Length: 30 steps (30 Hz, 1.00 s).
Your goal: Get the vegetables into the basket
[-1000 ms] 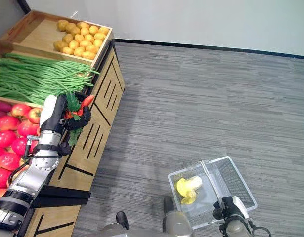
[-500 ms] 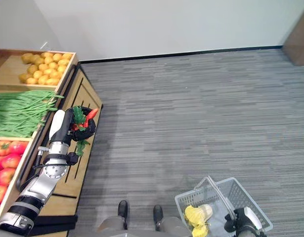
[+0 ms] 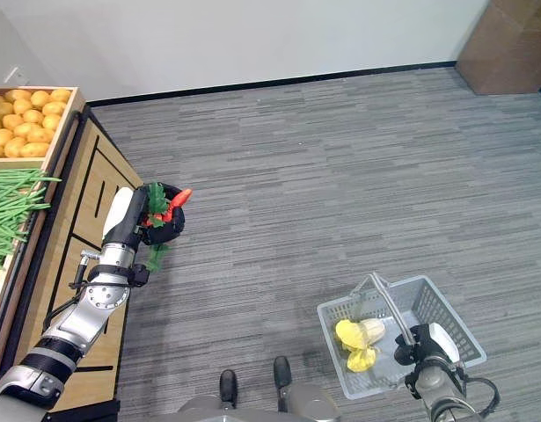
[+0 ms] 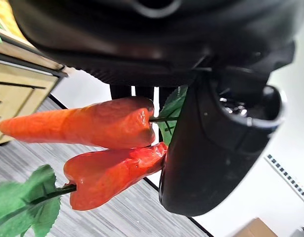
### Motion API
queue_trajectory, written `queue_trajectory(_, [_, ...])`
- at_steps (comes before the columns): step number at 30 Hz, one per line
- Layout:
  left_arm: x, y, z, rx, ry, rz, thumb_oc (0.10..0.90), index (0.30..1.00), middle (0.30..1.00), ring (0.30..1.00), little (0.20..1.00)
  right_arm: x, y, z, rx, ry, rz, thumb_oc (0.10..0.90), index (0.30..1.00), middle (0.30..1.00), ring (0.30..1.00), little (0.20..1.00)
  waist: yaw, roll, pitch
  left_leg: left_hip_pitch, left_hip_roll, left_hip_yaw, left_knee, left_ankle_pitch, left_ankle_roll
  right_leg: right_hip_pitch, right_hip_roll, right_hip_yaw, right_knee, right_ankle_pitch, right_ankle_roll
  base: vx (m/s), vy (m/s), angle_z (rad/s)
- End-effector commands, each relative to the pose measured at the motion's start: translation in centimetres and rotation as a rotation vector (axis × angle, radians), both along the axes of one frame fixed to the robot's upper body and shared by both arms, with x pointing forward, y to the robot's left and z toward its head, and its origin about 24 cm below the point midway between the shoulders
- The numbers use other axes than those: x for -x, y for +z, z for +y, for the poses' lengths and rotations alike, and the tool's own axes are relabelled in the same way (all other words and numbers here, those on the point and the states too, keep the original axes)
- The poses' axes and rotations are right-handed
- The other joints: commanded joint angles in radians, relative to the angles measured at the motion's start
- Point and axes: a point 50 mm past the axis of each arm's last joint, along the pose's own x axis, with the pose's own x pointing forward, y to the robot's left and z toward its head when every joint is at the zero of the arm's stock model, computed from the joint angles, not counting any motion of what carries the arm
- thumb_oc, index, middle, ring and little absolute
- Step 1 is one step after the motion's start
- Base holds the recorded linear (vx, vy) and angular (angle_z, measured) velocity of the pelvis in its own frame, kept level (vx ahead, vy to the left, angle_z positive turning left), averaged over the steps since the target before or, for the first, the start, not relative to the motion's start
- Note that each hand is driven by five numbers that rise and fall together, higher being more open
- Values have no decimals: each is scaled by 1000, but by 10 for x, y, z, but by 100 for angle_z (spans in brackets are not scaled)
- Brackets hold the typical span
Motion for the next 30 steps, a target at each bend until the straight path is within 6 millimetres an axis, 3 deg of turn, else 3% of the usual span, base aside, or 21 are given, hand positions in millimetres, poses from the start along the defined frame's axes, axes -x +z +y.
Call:
queue_trajectory(1, [-9,61,4,3,-26,-267,400,300,300,300,300,14,8,-21,86,-32,0,400,300,300,300,300,9,-31,-101,-15,-44,-1,4,-12,-4,23,-166,59,-52,8,174,11,-3,8])
queue_trajectory(7, [-7,60,4,10,-27,-263,400,300,300,300,300,23,5,-22,89,-52,28,400,300,300,300,300,10,-33,-106,-6,-44,-14,4,-12,-7,43,-168,43,-60,7,172,10,-3,10])
queue_trajectory(13, [-8,59,4,9,-34,-256,400,300,300,300,300,19,9,-25,99,-49,10,400,300,300,300,300,9,-32,-113,-3,-43,-19,4,-13,-8,48,-169,39,-61,7,172,3,0,1])
queue_trajectory(15, [-10,62,-4,5,-81,-258,400,300,300,300,300,-6,28,-34,147,10,-81,400,300,300,300,300,8,-29,-120,0,-43,-20,4,-13,-8,50,-168,40,-63,10,173,-2,-10,-2])
queue_trajectory(16, [-10,62,-4,5,-81,-258,400,300,300,300,300,-6,28,-35,148,10,-81,400,300,300,300,300,8,-29,-120,0,-43,-20,4,-13,-8,50,-168,39,-63,10,173,0,0,0])
queue_trajectory(17, [-11,63,-6,-1,-99,-256,400,300,300,300,300,-23,40,-35,171,70,-139,400,300,300,300,300,6,-29,-124,-1,-44,-19,4,-14,-8,48,-169,40,-66,11,174,0,0,0])
queue_trajectory(18, [-11,63,-6,0,-99,-256,400,300,300,300,300,-23,40,-35,172,70,-139,400,300,300,300,300,6,-29,-124,-1,-44,-19,4,-14,-8,48,-169,40,-66,11,174,0,0,0])
queue_trajectory(20, [-12,65,-12,-15,-136,-259,400,300,300,300,300,-53,65,-34,217,181,-251,400,300,300,300,300,-1,-28,-126,-3,-44,-14,4,-14,-9,44,-170,45,-67,17,176,-27,2,-4])
queue_trajectory(22, [-13,66,-14,-16,-148,-261,400,300,300,300,300,-60,72,-34,228,200,-281,400,300,300,300,300,-1,-28,-127,-3,-44,-12,4,-14,-9,42,-170,45,-68,19,177,-23,-2,-5])
queue_trajectory(23, [-14,68,-20,-23,-181,-264,400,300,300,300,300,-78,89,-30,258,270,-347,400,300,300,300,300,-3,-27,-127,-4,-44,-9,4,-15,-10,39,-171,48,-69,24,180,-27,1,-4])
queue_trajectory(26, [-15,70,-27,-27,-215,-269,400,300,300,300,300,-91,103,-26,279,327,-402,400,300,300,300,300,-4,-26,-129,-5,-43,-5,4,-16,-10,36,-171,50,-71,26,181,-20,1,-4])
queue_trajectory(28, [-17,73,-43,-41,-295,-269,400,300,300,300,300,-117,129,-14,325,443,-490,400,300,300,300,300,-6,-26,-134,-5,-43,-1,4,-17,-10,34,-173,51,-73,30,183,-14,-1,-4])
queue_trajectory(30, [-17,75,-52,-46,-343,-269,400,300,300,300,300,-130,144,-6,335,491,-548,400,300,300,300,300,-8,-25,-136,-4,-42,1,4,-18,-10,33,-173,51,-73,32,184,-8,-2,-2])
